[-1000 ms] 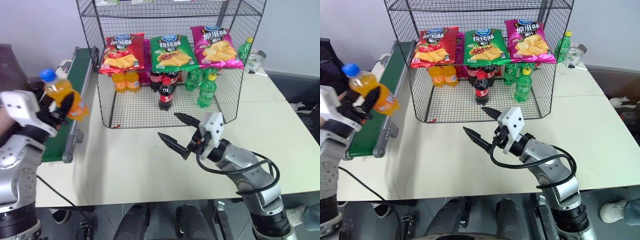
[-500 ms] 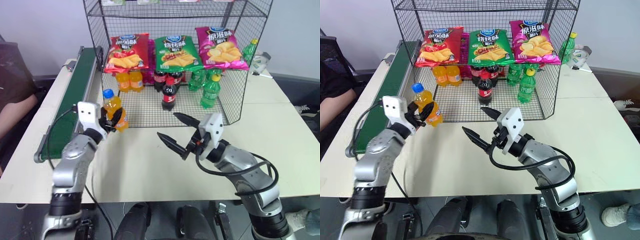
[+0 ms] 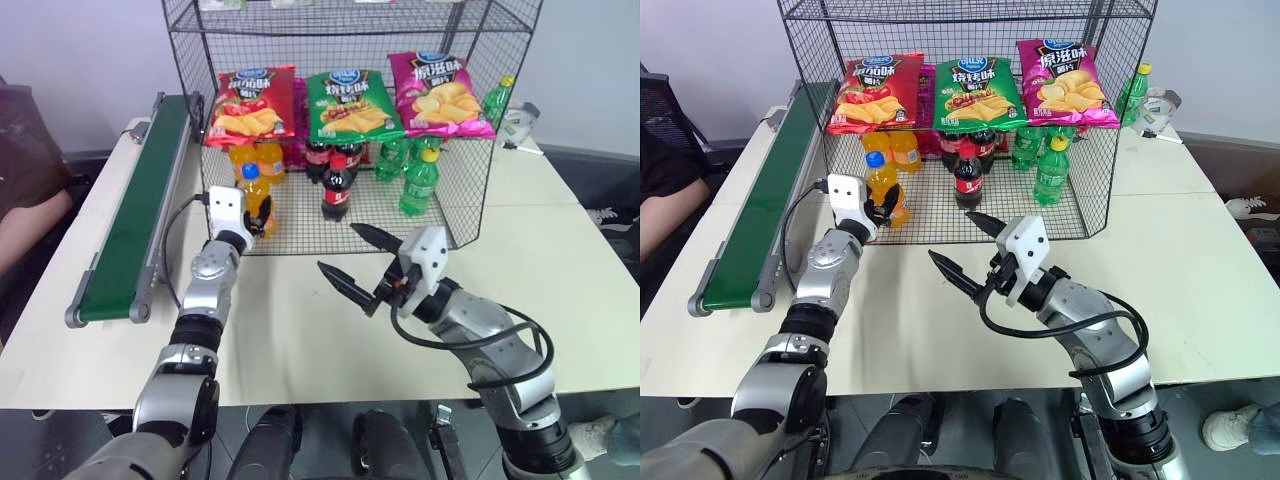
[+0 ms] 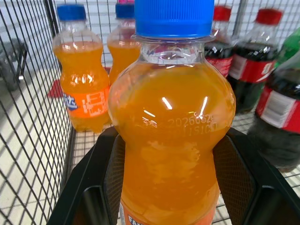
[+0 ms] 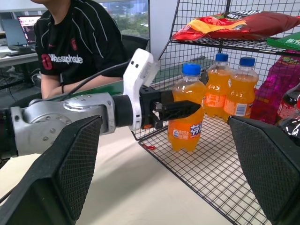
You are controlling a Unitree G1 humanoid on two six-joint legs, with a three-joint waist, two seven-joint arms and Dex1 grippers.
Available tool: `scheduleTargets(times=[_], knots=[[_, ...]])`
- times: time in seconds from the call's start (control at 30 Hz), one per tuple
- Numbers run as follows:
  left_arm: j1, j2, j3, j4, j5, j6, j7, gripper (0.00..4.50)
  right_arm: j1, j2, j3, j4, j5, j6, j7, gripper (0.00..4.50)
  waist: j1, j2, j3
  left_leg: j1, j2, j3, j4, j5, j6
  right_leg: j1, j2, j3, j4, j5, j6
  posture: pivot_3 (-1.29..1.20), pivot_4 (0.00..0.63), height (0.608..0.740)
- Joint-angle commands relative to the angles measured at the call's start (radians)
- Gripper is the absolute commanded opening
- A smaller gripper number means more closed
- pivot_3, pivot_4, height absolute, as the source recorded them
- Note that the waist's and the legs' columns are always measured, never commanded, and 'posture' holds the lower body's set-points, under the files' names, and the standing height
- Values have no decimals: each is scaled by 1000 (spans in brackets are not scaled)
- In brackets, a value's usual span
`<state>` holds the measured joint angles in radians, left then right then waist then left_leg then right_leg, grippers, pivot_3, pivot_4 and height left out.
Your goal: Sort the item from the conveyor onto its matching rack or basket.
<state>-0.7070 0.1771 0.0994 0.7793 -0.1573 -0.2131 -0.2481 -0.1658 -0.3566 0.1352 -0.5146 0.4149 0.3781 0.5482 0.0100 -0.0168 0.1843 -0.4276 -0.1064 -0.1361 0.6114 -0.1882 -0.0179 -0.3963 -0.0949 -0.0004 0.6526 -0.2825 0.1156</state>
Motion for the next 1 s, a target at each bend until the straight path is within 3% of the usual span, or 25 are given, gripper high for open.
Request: scheduleTargets(times=[0.03, 0.2, 0.33, 0.37, 0.57, 1.0], knots=[[-59, -4, 23, 70, 6, -107, -9, 2176, -17, 14, -4, -13, 2, -27, 4, 4500, 0, 0, 0, 0, 0, 0, 0, 0, 0, 0, 0, 0, 0, 0, 0, 0, 150, 740], [-78, -13, 31, 156, -2, -161, -33, 2176, -38, 19, -1, -11, 0, -17, 0, 4500, -1, 0, 0, 0, 0, 0, 1, 0, 0, 0, 0, 0, 1, 0, 0, 0, 150, 740], [-70, -10, 43, 151, -8, -171, -41, 4246, -41, 21, 2, -4, -6, -19, 0, 4500, -1, 0, 0, 0, 0, 0, 1, 0, 0, 0, 0, 0, 1, 0, 0, 0, 150, 740], [-66, -7, 44, 146, -4, -171, -38, 4409, -40, 23, 3, -3, -8, -21, -1, 4500, -1, 0, 0, 0, 0, 0, 1, 0, 0, 0, 0, 0, 1, 0, 0, 0, 150, 740], [-14, 7, 47, 50, -5, -145, -49, 4409, -33, 26, 8, -3, -11, -24, 2, 4500, -1, 0, 0, 0, 0, 0, 1, 0, 0, 0, 0, 0, 2, 0, 0, 0, 150, 740], [297, 95, 53, -602, -102, 190, -114, 4409, 0, 22, 7, -28, -3, -23, 7, 4500, -6, 0, 0, 1, 0, 0, 1, 0, 0, 0, 0, 1, 2, 0, 0, 0, 150, 740]])
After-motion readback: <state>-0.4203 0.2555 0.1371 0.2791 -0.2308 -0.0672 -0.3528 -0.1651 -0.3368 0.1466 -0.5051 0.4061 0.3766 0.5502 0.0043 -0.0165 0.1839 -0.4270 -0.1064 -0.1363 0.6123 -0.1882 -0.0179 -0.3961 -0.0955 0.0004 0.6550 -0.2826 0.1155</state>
